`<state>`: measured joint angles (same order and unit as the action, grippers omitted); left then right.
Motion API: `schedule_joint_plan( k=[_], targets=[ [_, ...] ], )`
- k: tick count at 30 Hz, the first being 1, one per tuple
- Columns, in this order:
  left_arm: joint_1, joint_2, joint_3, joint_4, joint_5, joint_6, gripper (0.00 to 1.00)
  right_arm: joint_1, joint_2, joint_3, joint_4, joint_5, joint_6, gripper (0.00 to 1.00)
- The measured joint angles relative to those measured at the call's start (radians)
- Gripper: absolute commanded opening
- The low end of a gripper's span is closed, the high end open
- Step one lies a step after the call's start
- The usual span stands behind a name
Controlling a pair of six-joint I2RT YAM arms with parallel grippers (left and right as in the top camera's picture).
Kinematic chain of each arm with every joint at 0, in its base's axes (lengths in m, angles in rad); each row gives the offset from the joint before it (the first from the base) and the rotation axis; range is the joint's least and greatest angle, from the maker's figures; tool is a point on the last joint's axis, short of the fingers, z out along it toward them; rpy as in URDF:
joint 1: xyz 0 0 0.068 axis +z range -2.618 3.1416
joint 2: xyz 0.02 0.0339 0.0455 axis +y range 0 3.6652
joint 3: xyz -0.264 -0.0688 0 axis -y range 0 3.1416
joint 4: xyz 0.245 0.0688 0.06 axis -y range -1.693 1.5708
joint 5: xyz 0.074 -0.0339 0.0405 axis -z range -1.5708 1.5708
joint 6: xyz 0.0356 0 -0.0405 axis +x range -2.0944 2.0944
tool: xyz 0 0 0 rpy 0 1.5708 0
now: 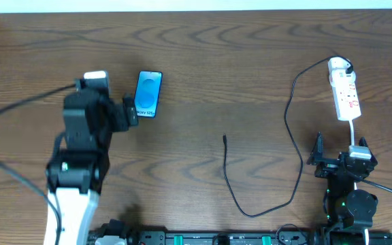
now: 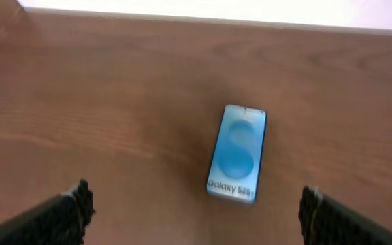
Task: Plug charger to phone and switch on socket
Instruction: 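Move the left gripper forward over the blue phone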
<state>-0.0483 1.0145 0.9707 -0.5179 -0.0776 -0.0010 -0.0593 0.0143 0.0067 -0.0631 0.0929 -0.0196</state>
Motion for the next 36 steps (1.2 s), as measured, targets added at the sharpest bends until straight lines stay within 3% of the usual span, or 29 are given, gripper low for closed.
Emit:
schedule_joint_plan(
  k=[12,23,36],
  targets=[
    [0.0,0.347,0.348,-0.282,0.013,0.002,0.98,0.0,0.0,0.0,0.0,0.0,0.0,0.99],
    [0.0,0.611,0.569,-0.42,0.073,0.002,0.98,0.0,0.0,0.0,0.0,0.0,0.0,0.99],
    [-0.022,0.827,0.609,-0.433,0.11,0.016,0.98,0.0,0.0,0.0,0.0,0.0,0.0,0.99]
  ],
)
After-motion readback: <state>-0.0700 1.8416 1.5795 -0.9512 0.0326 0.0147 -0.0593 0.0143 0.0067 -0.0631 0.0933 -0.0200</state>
